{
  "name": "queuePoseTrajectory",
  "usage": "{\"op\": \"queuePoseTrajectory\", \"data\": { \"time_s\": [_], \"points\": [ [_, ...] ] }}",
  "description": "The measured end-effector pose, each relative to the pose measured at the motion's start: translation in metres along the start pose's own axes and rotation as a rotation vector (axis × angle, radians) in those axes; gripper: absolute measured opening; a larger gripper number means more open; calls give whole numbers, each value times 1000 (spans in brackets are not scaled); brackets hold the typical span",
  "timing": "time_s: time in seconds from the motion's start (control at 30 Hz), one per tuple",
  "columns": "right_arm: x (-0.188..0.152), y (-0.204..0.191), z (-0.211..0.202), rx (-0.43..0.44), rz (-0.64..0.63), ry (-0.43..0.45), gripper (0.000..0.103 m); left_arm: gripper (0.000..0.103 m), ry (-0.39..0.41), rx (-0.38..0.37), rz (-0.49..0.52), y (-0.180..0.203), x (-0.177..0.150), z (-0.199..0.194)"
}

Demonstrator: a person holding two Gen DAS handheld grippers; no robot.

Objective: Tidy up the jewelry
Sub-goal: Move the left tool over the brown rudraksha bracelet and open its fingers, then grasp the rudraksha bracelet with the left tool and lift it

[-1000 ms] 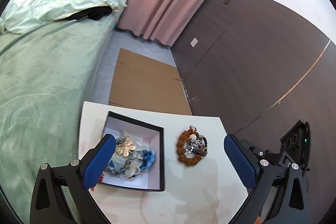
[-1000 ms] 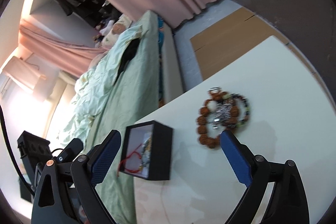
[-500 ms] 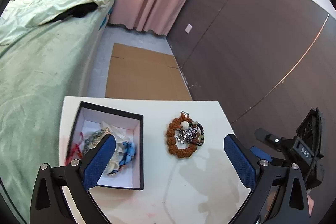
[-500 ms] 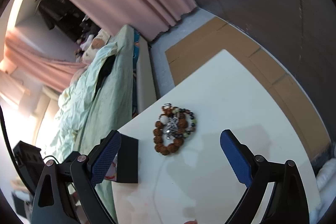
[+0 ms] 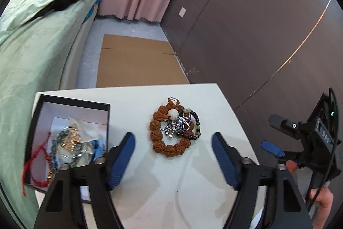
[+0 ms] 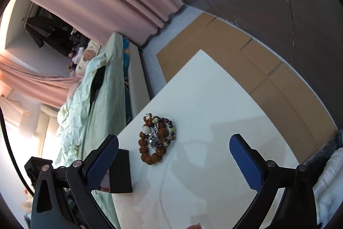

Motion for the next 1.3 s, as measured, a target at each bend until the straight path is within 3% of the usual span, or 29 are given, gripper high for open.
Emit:
{"op": "queuePoseTrajectory", "data": {
  "time_s": [0.13, 0.33, 0.5, 0.83, 1.03, 1.2, 1.3],
  "points": [
    [1, 3, 5, 4, 28, -23, 103, 52, -30, 32, 8, -1, -3, 14],
    [7, 4, 11, 1, 23, -24, 102, 39, -75, 135, 62, -2, -8, 34],
    [12, 4, 16, 12, 28, -34, 89, 36, -105, 205, 115, 0, -14, 50],
    [19, 0, 19, 20, 35, -33, 88, 30, -115, 347, 171, -11, -16, 74],
    [19, -1, 18, 18, 30, -33, 88, 30, -117, 367, 180, -15, -15, 82],
    [17, -2, 20, 15, 17, -44, 88, 30, -135, 341, 173, -17, -17, 84],
    [15, -4, 23, 1, 0, -47, 86, 21, -140, 306, 168, -17, -18, 83]
  ]
}}
Point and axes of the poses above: each gripper's, at about its wrist camera, not at the fingertips, and z roughly the way its jaws point, y to its right, x to its top, the point moved 8 cm from there along z, roughly the way its jaws point, and after that the axes turned 3 degrees about -x, right-handed, at the moved point
